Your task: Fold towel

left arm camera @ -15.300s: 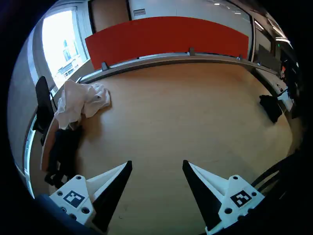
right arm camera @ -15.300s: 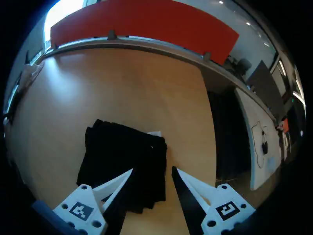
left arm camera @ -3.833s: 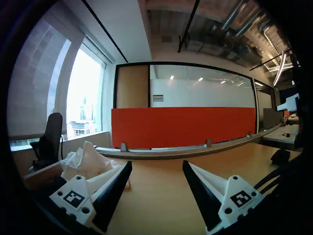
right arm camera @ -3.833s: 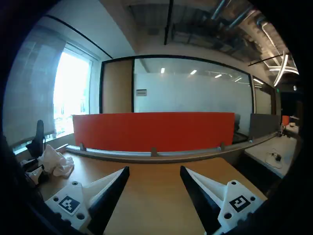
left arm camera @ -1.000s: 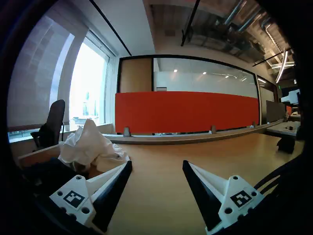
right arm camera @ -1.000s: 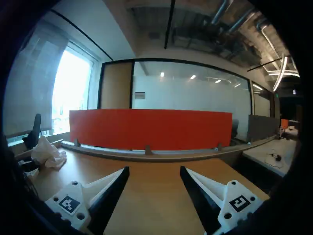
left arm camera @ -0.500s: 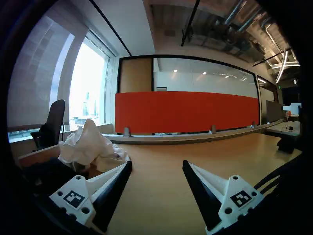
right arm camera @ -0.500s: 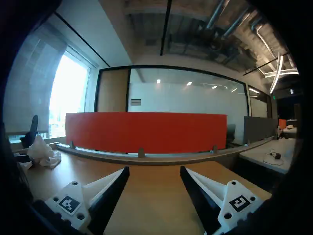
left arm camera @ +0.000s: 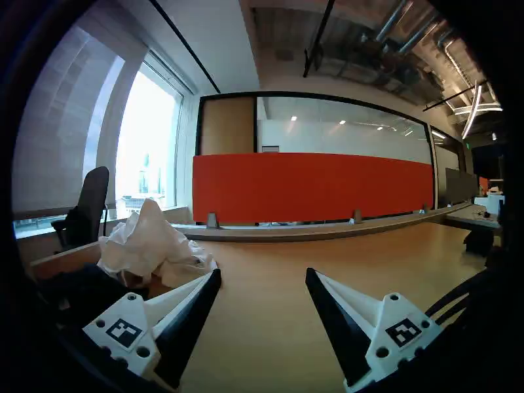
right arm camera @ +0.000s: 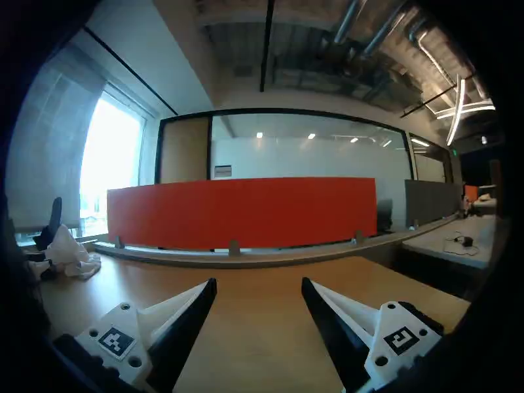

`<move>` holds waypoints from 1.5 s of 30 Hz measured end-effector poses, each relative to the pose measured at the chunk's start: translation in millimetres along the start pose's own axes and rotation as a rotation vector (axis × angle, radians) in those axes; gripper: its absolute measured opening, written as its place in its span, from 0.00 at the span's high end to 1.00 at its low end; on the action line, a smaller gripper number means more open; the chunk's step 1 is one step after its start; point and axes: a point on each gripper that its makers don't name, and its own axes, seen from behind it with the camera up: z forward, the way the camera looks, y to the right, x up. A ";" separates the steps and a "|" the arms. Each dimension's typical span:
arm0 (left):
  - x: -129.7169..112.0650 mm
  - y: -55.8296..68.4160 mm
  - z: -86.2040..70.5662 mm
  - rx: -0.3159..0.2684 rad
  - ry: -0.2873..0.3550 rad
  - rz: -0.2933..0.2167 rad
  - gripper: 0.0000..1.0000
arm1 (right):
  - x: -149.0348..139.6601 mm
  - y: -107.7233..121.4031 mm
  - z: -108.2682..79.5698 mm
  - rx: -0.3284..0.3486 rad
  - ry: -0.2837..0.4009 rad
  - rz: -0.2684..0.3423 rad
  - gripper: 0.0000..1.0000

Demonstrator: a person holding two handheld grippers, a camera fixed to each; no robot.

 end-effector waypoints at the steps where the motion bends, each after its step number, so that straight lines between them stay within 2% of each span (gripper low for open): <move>1: 0.0 0.1 -0.1 0.000 0.000 0.000 0.04 | -2.1 0.0 0.1 0.003 0.000 0.003 0.00; 8: -0.3 0.2 0.0 0.000 0.000 0.000 0.04 | -14.5 0.3 0.5 0.010 0.004 0.023 0.00; 14: -0.8 0.0 -0.3 0.000 0.000 0.000 0.04 | -29.0 3.9 0.6 0.000 -0.013 0.014 0.00; 26: -0.7 0.1 0.2 0.000 0.000 0.000 0.04 | -33.4 6.8 -1.7 -0.004 -0.014 0.020 0.00; 45: -0.7 0.3 0.9 0.000 0.000 0.000 0.04 | -43.9 -3.2 -0.2 0.011 -0.033 -0.039 0.00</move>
